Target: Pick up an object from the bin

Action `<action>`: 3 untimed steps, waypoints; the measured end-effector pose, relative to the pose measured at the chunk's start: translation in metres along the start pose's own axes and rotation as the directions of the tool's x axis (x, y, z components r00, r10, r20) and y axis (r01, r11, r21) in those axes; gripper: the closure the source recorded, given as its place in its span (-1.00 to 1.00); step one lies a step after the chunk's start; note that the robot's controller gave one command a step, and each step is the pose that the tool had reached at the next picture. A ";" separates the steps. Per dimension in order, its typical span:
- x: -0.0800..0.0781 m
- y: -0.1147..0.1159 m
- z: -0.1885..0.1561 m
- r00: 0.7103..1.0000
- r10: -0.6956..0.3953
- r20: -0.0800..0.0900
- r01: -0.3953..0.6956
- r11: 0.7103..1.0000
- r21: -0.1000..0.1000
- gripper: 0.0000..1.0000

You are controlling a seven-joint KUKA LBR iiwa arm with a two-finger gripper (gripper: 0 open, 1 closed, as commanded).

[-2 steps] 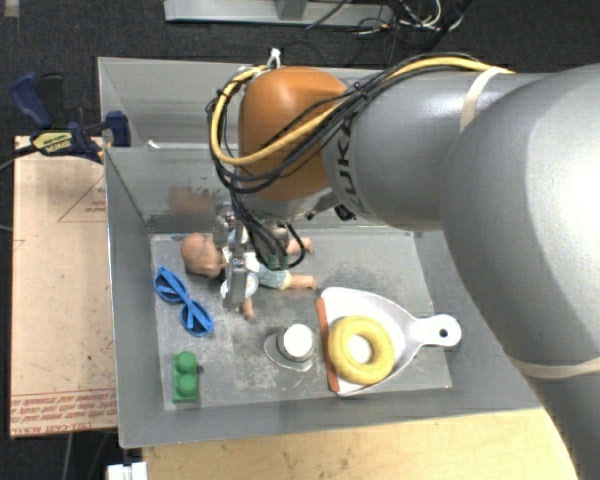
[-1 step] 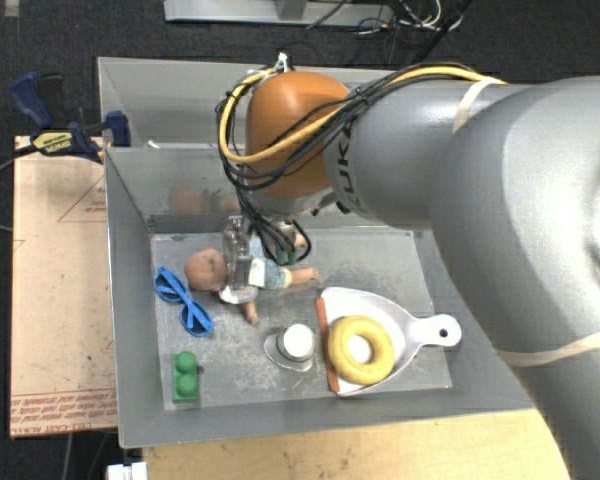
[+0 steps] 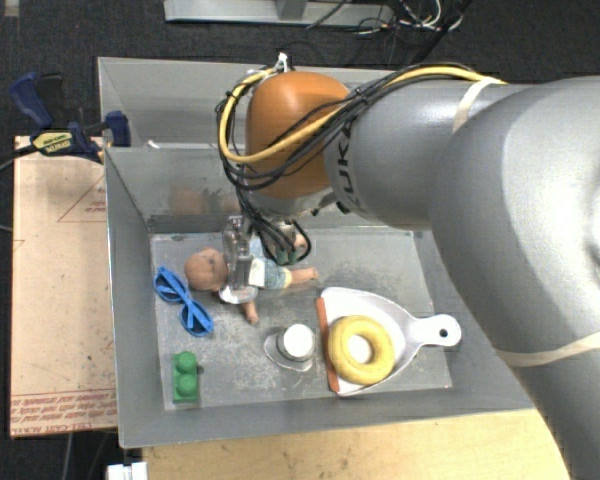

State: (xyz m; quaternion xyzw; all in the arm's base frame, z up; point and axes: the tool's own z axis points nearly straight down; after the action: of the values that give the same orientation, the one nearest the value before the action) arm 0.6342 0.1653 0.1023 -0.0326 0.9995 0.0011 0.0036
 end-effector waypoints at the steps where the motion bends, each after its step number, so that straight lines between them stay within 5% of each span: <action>1: -0.005 -0.004 0.000 1.000 -0.026 -0.002 0.026 1.000 -0.002 1.00; 2: 0.021 -0.001 0.004 0.999 -0.034 0.016 0.034 0.999 -0.001 1.00; 3: 0.057 -0.001 0.015 0.976 -0.213 0.055 0.213 0.977 -0.002 1.00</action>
Offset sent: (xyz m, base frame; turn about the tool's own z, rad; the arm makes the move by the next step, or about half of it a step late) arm -0.0516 0.0012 -0.0161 -0.0413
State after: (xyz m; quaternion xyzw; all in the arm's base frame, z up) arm 0.5778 0.1603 0.0873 -0.1395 0.9897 0.0055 0.0308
